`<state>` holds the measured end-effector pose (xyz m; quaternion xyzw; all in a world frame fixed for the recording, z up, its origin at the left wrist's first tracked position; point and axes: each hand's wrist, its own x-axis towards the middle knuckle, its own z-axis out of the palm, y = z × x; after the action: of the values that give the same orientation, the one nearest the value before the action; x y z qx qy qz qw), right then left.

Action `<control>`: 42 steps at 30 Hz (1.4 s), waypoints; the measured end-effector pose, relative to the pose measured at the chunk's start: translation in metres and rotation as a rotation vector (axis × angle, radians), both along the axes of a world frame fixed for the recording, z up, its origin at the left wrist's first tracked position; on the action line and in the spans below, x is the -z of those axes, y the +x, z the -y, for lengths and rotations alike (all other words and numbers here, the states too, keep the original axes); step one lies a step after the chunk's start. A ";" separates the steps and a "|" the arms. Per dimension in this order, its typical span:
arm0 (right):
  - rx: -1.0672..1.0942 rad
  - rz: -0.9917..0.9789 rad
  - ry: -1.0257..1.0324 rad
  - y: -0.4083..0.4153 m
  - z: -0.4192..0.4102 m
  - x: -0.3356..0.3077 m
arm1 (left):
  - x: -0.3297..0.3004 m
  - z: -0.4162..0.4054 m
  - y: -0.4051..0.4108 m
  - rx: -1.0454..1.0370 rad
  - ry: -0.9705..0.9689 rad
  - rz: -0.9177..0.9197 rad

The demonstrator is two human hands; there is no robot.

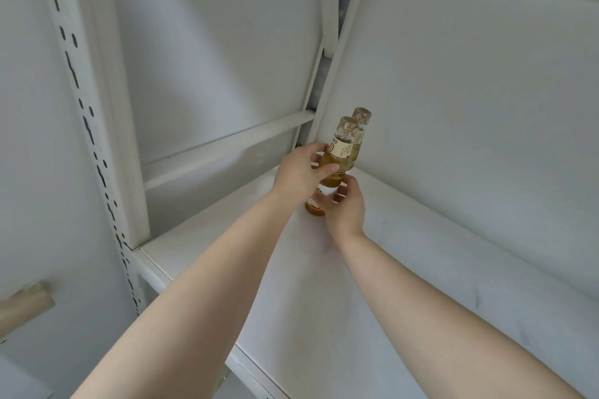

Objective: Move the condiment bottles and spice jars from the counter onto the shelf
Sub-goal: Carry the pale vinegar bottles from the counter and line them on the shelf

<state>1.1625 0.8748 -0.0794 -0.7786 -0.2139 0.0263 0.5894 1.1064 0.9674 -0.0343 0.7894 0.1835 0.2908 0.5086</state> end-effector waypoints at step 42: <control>0.698 -0.111 -0.852 -0.455 0.577 -0.035 | 0.001 0.490 -0.334 0.935 0.829 -0.182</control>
<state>0.7072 0.2983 -0.0445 -0.9702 0.1180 -0.0453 0.2065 0.7721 0.4778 -0.0356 0.9392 -0.2662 0.0164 0.2161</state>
